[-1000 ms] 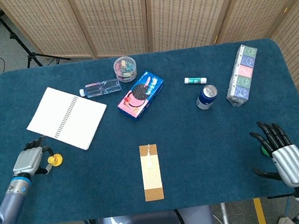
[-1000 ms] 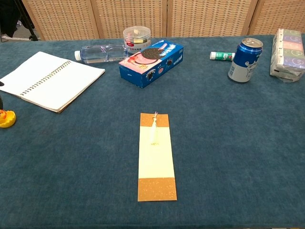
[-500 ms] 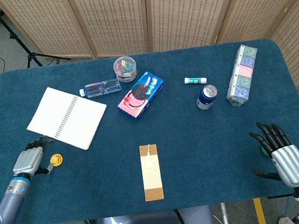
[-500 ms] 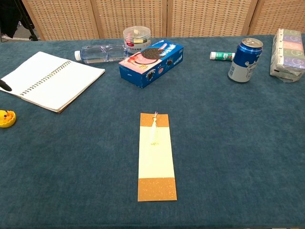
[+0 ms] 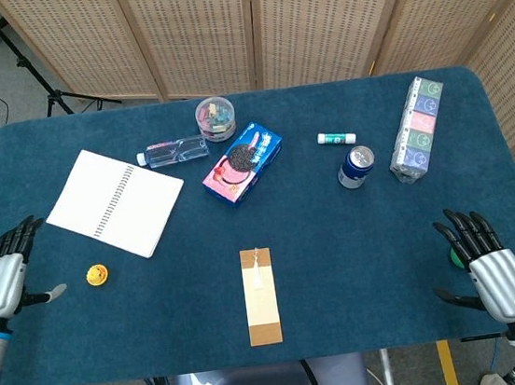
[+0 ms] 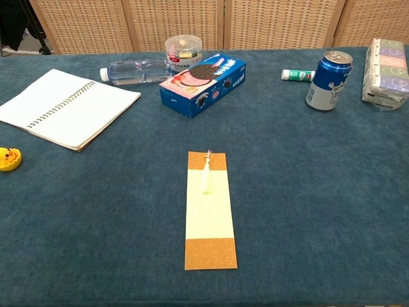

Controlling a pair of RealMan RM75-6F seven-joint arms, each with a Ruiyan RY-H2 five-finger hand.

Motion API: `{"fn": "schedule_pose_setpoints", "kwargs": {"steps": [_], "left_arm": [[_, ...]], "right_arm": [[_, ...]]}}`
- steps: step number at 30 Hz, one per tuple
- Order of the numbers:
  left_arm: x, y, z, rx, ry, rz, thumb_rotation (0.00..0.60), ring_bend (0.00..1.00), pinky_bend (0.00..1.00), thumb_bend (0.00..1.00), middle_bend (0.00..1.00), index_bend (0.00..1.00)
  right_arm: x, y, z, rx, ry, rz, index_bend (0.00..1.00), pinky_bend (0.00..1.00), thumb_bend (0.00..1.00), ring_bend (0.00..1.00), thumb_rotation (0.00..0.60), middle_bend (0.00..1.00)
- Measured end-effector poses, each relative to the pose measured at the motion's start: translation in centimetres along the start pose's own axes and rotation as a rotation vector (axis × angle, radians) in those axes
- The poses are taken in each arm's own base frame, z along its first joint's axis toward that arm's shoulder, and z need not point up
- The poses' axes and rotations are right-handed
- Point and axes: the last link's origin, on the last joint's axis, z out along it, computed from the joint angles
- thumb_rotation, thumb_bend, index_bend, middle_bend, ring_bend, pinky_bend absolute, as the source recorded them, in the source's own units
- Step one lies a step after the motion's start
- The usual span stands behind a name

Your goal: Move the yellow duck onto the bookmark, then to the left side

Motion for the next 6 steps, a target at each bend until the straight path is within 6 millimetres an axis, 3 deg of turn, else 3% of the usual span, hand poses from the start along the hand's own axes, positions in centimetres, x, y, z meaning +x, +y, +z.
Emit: {"fn": "schedule_pose_setpoints", "kwargs": {"steps": [6], "left_arm": [[0.5, -2.3, -5.6, 0.070, 0.102, 0.031, 0.600, 0.00, 0.00, 0.00, 0.00, 0.00]], "right_arm": [[0.1, 0.2, -0.1, -0.020, 0.029, -0.045, 0.02, 0.00, 0.00, 0.00, 0.600, 0.00]]}}
